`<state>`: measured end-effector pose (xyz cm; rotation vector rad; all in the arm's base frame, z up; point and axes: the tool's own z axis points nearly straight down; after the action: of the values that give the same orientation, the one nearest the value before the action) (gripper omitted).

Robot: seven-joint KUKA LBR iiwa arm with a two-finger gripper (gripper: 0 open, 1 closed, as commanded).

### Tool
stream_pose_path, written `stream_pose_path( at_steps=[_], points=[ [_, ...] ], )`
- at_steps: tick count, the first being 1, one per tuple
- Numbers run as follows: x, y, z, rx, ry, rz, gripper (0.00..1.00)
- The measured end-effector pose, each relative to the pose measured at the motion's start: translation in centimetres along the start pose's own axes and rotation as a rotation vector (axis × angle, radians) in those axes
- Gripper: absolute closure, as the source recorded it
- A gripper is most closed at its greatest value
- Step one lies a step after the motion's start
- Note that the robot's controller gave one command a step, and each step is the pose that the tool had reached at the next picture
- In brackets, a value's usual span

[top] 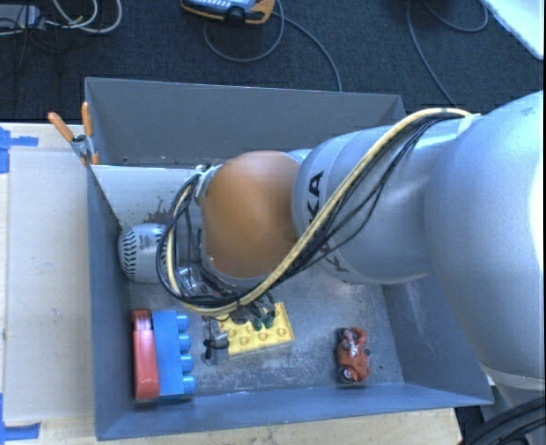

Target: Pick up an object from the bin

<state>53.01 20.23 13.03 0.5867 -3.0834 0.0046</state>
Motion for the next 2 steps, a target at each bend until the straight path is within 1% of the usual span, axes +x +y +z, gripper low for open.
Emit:
stream_pose_path(
  at_steps=[1,2],
  points=[
    [-0.4,-4.7,4.4,-0.002,-0.012,0.086,0.00],
    [0.6,-7.3,6.3,0.001,-0.001,-0.001,0.00]
  ],
)
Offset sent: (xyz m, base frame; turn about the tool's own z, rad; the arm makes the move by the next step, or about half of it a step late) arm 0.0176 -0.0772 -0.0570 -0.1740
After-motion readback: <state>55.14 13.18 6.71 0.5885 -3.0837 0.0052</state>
